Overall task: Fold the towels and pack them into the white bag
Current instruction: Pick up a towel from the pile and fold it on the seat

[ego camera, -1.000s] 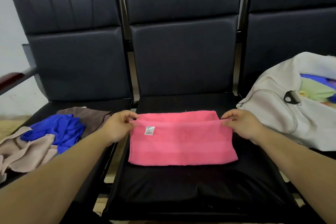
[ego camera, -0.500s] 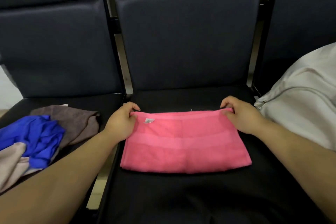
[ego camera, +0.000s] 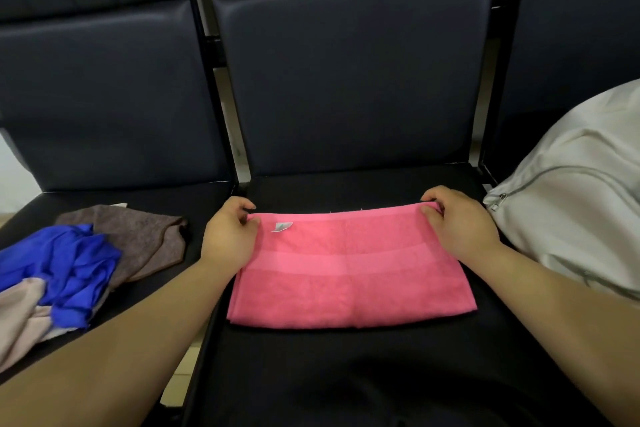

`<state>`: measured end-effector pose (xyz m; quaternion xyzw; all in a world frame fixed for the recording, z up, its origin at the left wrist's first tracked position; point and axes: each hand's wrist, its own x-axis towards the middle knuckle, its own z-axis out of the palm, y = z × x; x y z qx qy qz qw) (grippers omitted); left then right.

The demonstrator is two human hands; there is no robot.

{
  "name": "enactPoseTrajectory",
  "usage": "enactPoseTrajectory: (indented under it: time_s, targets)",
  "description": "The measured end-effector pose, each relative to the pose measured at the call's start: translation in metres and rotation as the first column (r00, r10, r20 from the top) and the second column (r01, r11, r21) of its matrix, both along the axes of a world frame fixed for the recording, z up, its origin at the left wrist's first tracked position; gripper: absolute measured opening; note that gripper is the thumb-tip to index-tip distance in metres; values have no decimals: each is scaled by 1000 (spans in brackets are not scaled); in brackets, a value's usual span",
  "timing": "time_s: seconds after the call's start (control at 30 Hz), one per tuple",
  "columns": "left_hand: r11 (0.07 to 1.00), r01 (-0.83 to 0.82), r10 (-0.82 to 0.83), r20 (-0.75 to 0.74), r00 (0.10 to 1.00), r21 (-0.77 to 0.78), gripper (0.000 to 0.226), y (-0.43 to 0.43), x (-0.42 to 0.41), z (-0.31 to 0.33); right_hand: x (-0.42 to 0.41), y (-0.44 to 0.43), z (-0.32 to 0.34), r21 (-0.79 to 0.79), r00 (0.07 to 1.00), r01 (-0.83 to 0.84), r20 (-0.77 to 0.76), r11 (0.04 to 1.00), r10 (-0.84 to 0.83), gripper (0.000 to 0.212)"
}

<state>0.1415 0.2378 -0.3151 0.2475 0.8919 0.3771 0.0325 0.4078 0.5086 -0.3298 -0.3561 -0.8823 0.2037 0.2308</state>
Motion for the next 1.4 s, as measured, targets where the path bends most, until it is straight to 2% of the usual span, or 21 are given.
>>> enactPoseTrajectory:
  time_s: [0.1,0.17,0.23,0.27,0.3,0.33,0.4,0.43,0.5,0.6,0.7,0.77,0.83,0.9,0.93,0.97,1.03,1.07,1.27,1.33,1.4]
  targets:
    - [995,0,-7,-66,998,-103,27,0,3,1,3,1,1,9,1000,6,-11,1000,-5,29]
    - [979,-21,-12,-160,987,-203,38,-5,9,6,5,-2,5,-8,999,-12,-32,1000,12,39]
    - [964,4,-84,-288,954,-265,42,-11,25,14,8,-6,10,23,996,-73,-47,997,74,42]
    - [958,73,-160,-307,938,-277,40,-12,38,17,9,-9,12,49,991,-125,-36,991,127,41]
    - [939,187,-264,-257,930,-289,38,-13,53,21,10,-10,14,63,981,-193,2,979,193,40]
    - [893,321,-379,-143,914,-315,38,-13,70,23,12,-13,17,55,963,-264,74,963,260,40]
    - [737,537,-555,85,827,-412,44,-12,101,20,17,-20,21,-17,895,-364,270,931,355,46]
    - [652,572,-605,114,788,-498,49,-8,110,17,21,-22,24,-39,854,-378,370,925,365,49]
    - [535,511,-647,63,760,-673,56,1,116,11,31,-29,30,-32,792,-370,513,929,333,49]
    - [480,412,-625,28,780,-774,69,17,114,12,50,-51,39,-84,691,-400,627,913,361,40]
    - [454,375,-621,14,784,-808,73,21,121,7,71,-87,43,-227,615,-471,608,852,502,34]
    - [503,363,-632,-47,773,-784,72,10,134,7,83,-101,41,-267,644,-490,530,830,551,30]
    - [580,459,-663,-61,746,-673,69,-6,149,7,95,-107,39,-290,697,-494,432,820,573,28]
    - [624,638,-687,73,723,-450,62,-24,166,8,109,-110,34,-323,729,-497,348,806,589,30]
    - [613,708,-711,147,688,-351,58,-35,176,7,116,-112,31,-336,737,-498,322,799,595,32]
    - [574,757,-745,185,641,-314,53,-46,184,7,122,-115,28,-337,741,-501,308,797,597,35]
    - [506,791,-790,185,585,-343,48,-65,192,2,131,-121,21,-324,759,-499,283,804,586,41]
    - [504,785,-794,165,586,-361,47,-73,193,-1,135,-124,18,-320,773,-493,266,809,576,42]
    - [677,673,-695,43,718,-296,33,-96,188,-7,150,-150,6,-124,841,-479,219,869,495,37]
    - [672,691,-695,95,713,-266,26,-98,190,-1,152,-155,12,-112,844,-486,196,867,499,29]
    - [639,749,-707,250,662,-178,19,-100,189,17,155,-154,27,-202,844,-479,162,854,512,19]
